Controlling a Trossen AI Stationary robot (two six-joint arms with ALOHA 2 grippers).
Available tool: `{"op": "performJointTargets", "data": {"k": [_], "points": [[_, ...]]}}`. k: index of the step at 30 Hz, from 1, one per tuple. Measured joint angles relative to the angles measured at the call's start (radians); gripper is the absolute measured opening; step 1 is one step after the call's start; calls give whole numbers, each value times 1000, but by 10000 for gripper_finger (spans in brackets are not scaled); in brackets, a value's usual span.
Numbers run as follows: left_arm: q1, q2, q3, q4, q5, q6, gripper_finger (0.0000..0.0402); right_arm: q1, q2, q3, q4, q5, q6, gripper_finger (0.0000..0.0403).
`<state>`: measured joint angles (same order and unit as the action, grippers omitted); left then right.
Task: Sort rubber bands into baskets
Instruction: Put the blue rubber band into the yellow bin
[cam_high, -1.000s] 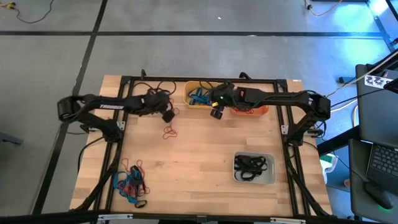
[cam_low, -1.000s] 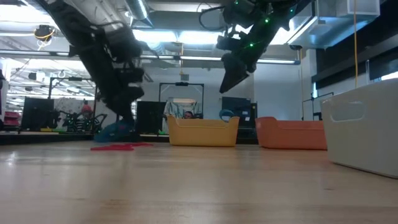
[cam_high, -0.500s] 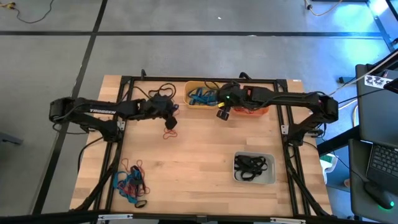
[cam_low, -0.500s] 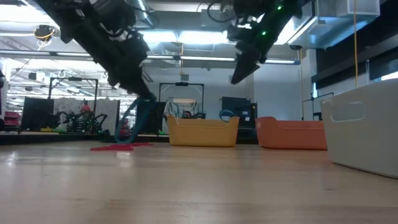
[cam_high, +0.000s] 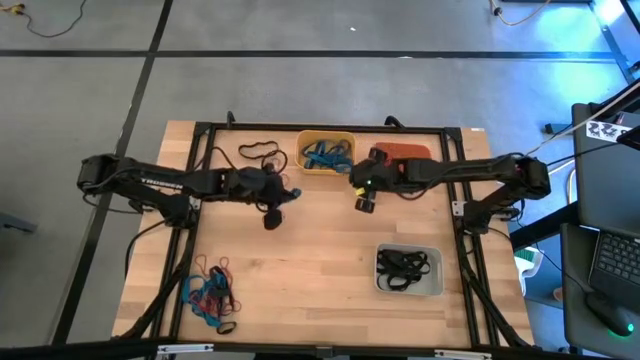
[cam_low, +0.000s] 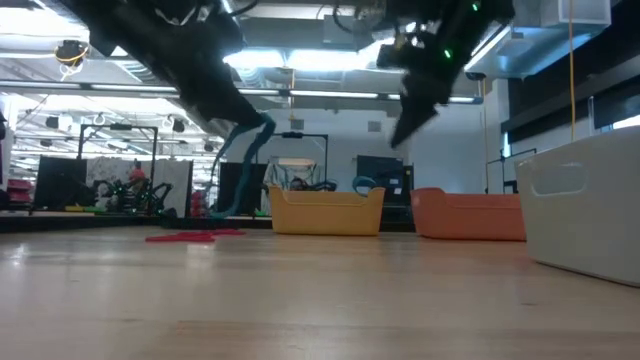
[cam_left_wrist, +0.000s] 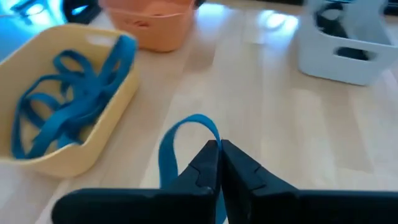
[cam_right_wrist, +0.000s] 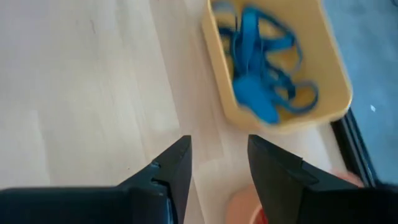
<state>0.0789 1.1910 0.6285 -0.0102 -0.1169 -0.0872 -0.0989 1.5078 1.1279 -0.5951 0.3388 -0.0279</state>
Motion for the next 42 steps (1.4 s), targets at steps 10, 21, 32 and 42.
{"op": "performJointTargets", "data": {"k": [10,21,32,42], "points": [[-44,19,0,113,7,68,4,90,-19,-128,146,17,58,156],[-53,134,1,310,7,123,6,125,-19,-270,611,-31,23,206],[-53,217,0,517,50,138,8,126,120,-312,1012,-107,23,354],[-54,266,1,649,50,129,12,126,233,-311,1305,-165,49,350]]}}
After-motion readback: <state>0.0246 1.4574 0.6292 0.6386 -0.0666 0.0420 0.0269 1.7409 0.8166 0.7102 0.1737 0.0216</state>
